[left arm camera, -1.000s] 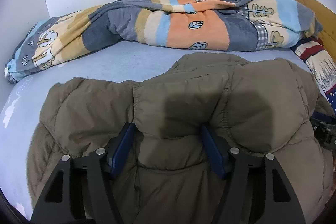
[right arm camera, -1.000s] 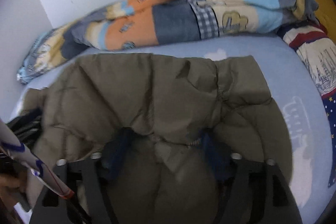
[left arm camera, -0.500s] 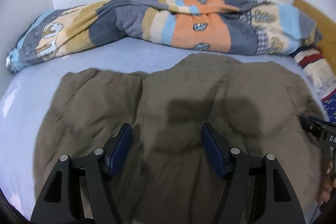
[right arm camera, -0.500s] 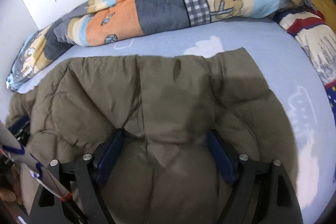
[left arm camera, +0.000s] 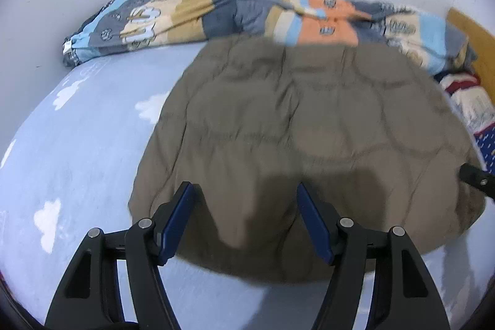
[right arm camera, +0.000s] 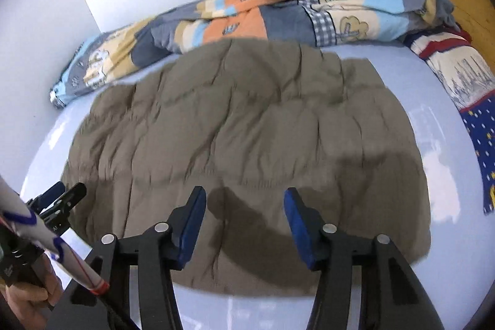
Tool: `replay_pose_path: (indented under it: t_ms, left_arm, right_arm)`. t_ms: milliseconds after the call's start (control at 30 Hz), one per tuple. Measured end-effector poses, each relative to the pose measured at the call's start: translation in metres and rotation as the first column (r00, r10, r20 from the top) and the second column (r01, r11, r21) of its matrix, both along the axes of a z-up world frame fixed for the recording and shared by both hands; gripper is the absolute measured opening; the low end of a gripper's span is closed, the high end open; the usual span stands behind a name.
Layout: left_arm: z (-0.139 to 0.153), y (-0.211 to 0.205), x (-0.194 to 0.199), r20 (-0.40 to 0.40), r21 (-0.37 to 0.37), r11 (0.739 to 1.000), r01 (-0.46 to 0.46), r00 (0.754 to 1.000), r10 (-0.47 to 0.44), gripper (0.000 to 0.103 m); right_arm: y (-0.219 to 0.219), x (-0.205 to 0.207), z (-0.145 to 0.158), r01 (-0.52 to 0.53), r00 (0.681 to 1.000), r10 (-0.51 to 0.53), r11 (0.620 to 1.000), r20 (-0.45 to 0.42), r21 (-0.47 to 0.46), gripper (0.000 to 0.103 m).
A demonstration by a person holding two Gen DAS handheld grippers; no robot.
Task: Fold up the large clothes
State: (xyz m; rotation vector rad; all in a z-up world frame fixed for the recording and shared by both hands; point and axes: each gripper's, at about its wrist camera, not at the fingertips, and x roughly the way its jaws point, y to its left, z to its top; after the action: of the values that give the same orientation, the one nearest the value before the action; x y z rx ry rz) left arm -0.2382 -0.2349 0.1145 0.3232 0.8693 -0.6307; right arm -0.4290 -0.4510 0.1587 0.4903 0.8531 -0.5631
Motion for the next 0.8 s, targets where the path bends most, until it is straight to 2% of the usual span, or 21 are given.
replay_pose_path:
  t_ms: [133,200,267,333,433,533,633,700,800]
  left_arm:
    - [-0.010,-0.005,-0.003,0.061,0.055,0.998,0.016,0.998,-0.019,0.068]
    - [-0.019,-0.009,0.000,0.046,0.076,0.997,0.022,0.999,-0.026,0.070]
    - [-0.027,-0.011,0.006,0.017,0.084,0.996,0.024,1.000,-0.026,0.072]
    - [-0.032,-0.009,0.012,-0.026,0.070,0.997,0.016,1.000,-0.014,0.073]
    - [-0.032,-0.008,0.013,-0.022,0.053,0.999,0.011,1.000,-0.010,0.073]
    - [-0.022,-0.002,0.012,-0.017,0.020,1.000,0.003,1.000,-0.003,0.073]
    - [-0.006,0.014,0.014,-0.030,-0.035,0.998,-0.042,0.999,0.041,0.073]
    - [0.003,0.024,0.014,-0.019,-0.051,0.996,-0.073,0.997,0.072,0.073]
    - [0.012,0.040,0.017,0.005,-0.057,0.992,-0.109,0.994,0.109,0.073]
  right_arm:
    - [0.010,-0.007,-0.011,0.018,1.000,-0.018,0.999,-0.001,0.032,0.057]
    - [0.011,-0.002,-0.017,0.003,1.000,-0.003,1.000,-0.005,0.008,0.057]
    - [0.009,0.007,-0.028,-0.028,0.998,0.027,0.999,-0.049,-0.023,0.057]
    - [0.008,0.015,-0.042,-0.057,0.994,0.056,0.998,-0.093,-0.016,0.058]
    - [0.001,0.022,-0.055,-0.052,0.992,0.055,0.998,-0.113,0.022,0.059]
    - [0.001,0.023,-0.051,-0.042,0.992,0.044,0.999,-0.121,0.022,0.059]
    - [-0.004,0.009,-0.030,-0.024,0.998,0.028,0.998,-0.057,0.062,0.059]
    - [-0.014,-0.009,-0.012,0.023,1.000,-0.023,0.998,0.002,0.054,0.059]
    - [-0.034,-0.044,0.003,0.111,0.993,-0.114,0.991,0.041,0.068,0.059]
